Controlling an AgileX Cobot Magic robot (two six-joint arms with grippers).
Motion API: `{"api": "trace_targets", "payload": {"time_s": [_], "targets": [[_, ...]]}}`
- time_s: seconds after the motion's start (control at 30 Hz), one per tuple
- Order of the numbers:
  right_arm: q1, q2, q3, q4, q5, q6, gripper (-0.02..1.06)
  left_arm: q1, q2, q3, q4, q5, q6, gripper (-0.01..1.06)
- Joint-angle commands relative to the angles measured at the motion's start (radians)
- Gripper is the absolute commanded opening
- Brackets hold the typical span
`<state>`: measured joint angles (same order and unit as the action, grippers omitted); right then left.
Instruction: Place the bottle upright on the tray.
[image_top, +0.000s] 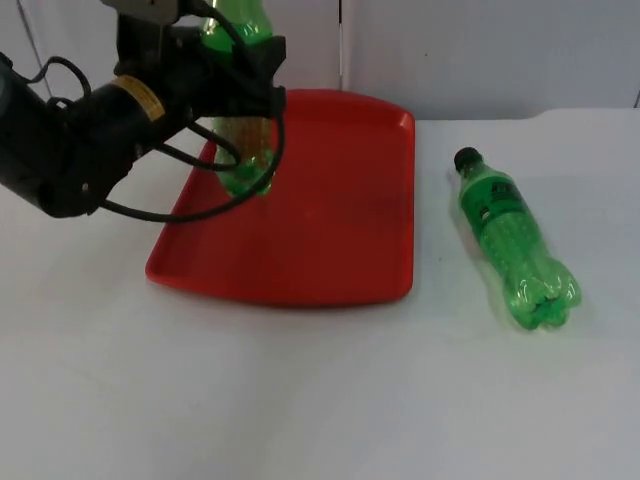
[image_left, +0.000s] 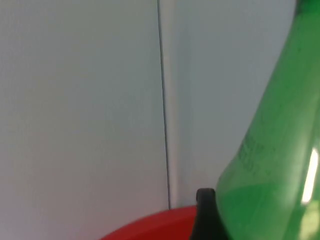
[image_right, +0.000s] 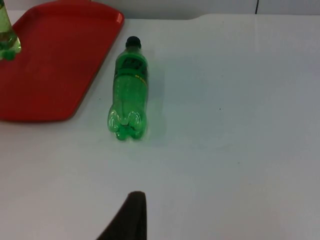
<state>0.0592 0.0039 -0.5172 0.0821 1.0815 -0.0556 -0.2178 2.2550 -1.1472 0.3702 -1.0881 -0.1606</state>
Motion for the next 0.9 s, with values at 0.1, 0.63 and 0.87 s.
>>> {"api": "trace_targets", "payload": {"time_s": [0.1,0.63,0.87], "targets": [[-0.007,-0.004,0.001,0.001,-0.004,-0.005,1.05,-0.003,0.041,-0.006,-0.012,-0.094,-0.001,0.00],[-0.007,-0.004,0.001,0.001,-0.004,-0.005,1.05,-0.003,0.088,-0.006,0.046,-0.109,-0.001,0.00],[-0.007,-0.004,0.001,0.001,-0.004,-0.005,1.05,-0.003,0.088,-0.006,0.068,-0.091,-0.001,0.12]]}}
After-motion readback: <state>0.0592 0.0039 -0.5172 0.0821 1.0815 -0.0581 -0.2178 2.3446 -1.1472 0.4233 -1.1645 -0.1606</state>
